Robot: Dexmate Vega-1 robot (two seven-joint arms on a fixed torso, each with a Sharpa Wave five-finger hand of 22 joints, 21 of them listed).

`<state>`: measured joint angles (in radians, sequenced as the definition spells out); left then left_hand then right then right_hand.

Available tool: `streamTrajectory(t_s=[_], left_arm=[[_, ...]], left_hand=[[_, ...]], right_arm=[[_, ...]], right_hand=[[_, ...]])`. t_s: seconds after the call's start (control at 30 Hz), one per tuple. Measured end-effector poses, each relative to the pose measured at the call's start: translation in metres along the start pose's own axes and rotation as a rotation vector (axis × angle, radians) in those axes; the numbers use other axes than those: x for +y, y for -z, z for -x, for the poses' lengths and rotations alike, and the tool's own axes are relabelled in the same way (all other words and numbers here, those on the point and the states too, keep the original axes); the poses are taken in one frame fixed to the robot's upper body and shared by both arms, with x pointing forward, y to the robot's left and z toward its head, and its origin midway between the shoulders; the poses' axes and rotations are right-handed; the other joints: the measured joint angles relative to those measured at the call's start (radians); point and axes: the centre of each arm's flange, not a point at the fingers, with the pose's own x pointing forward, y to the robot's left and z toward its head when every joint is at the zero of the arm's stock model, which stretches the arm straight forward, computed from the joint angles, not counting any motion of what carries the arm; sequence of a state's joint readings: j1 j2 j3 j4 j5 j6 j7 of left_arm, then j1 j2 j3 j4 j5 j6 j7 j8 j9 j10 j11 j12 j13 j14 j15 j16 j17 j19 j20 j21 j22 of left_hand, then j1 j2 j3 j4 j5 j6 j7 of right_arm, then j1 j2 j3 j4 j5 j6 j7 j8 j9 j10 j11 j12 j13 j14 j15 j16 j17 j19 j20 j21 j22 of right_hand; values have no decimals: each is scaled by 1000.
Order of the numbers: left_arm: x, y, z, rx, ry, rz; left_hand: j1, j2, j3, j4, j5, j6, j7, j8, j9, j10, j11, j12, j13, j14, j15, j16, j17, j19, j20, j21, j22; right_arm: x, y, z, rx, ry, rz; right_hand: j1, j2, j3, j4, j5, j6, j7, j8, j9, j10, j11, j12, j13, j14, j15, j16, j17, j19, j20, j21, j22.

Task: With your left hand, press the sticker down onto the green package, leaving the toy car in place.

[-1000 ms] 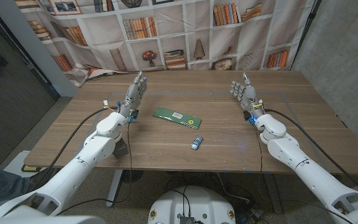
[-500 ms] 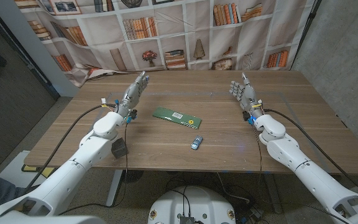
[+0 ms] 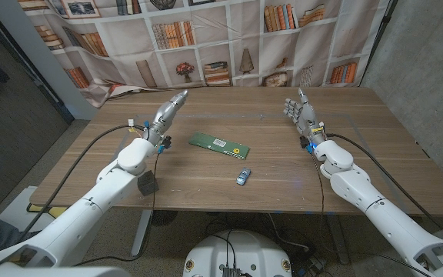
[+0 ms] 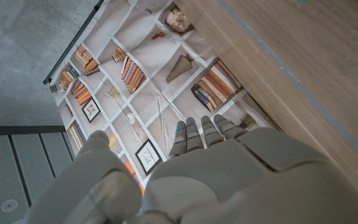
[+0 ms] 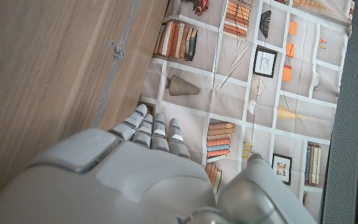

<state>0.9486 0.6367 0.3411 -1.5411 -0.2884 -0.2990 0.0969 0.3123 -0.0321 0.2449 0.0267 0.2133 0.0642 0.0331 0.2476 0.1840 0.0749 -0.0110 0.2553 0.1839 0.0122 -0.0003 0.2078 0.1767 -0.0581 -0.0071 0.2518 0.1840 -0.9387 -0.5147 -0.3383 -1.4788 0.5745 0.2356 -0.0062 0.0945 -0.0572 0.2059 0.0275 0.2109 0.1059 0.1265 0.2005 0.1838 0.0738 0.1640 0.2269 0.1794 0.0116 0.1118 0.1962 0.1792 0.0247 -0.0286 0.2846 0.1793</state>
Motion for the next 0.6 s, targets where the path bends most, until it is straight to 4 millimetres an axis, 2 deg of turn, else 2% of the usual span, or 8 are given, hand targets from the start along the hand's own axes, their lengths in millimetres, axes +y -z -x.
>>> streamTrajectory(t_s=[0.1, 0.13, 0.27, 0.5, 0.53, 0.6], left_arm=[[0, 0, 0, -3, -4, -22], [-5, -8, 0, -19, 27, -48], [-7, -11, 0, -28, 33, -79], [-6, -8, 0, -16, 10, -146], [-16, -23, 4, -48, 58, -175], [-16, -22, 4, -42, 51, -194]], left_hand=[[20, 1, 8, -8, -4, 11, -14, 0, 0, 2, -2, -3, 0, 2, 0, 0, 3, -8, 39, 0, 0], [22, 4, 8, -8, -4, 14, -18, 0, 0, 2, -2, -4, 3, 2, 0, -1, 3, -14, 48, -1, 0], [37, 5, 8, -16, -12, 21, -24, -4, 0, 1, -1, -13, 5, -10, -3, -12, 3, -36, 72, -13, 5], [38, 7, 8, -16, -12, 31, -34, -4, 0, -7, 7, -23, 5, -23, 0, -12, 3, -55, 63, -20, 5], [39, 8, 8, -16, -12, 32, -35, -4, 0, -8, 8, -23, 5, -23, 0, -12, 3, -55, 63, -20, 5], [39, 8, 8, -16, -12, 32, -35, -4, 0, -8, 8, -23, 5, -23, 0, -12, 3, -55, 63, -20, 5]], right_arm=[[1, -2, 2, -4, -5, 1], [0, -2, 2, 0, 8, 5], [0, -3, 4, -2, 8, 7], [2, -5, 5, -7, 2, 8], [2, -5, 5, -3, 8, 10], [2, -5, 5, -4, 7, 10]], right_hand=[[0, 0, 0, 0, 0, 3, -3, 0, 0, 0, 0, 0, 0, 0, 0, 0, 0, 0, 0, -4, 0], [0, 0, 0, 0, 0, 3, -3, 0, 0, 0, 0, 0, 0, 1, -1, 0, 0, 0, 0, -4, 0], [0, 0, 0, 0, 0, 6, -1, 0, 0, 0, 0, 0, 0, 1, -1, 0, 0, 4, 4, -4, 0], [4, 4, 4, -4, 0, 7, 0, 0, 0, 0, 0, 0, 0, 2, -2, 0, 0, 7, 7, -7, 0], [4, 4, 4, -4, 0, 7, 0, 0, 0, 0, 0, 0, 0, 2, -2, 0, 0, 7, 7, -7, 0], [4, 4, 4, -4, 0, 7, 0, 0, 0, 0, 0, 0, 0, 2, -2, 0, 0, 7, 7, -7, 0]])
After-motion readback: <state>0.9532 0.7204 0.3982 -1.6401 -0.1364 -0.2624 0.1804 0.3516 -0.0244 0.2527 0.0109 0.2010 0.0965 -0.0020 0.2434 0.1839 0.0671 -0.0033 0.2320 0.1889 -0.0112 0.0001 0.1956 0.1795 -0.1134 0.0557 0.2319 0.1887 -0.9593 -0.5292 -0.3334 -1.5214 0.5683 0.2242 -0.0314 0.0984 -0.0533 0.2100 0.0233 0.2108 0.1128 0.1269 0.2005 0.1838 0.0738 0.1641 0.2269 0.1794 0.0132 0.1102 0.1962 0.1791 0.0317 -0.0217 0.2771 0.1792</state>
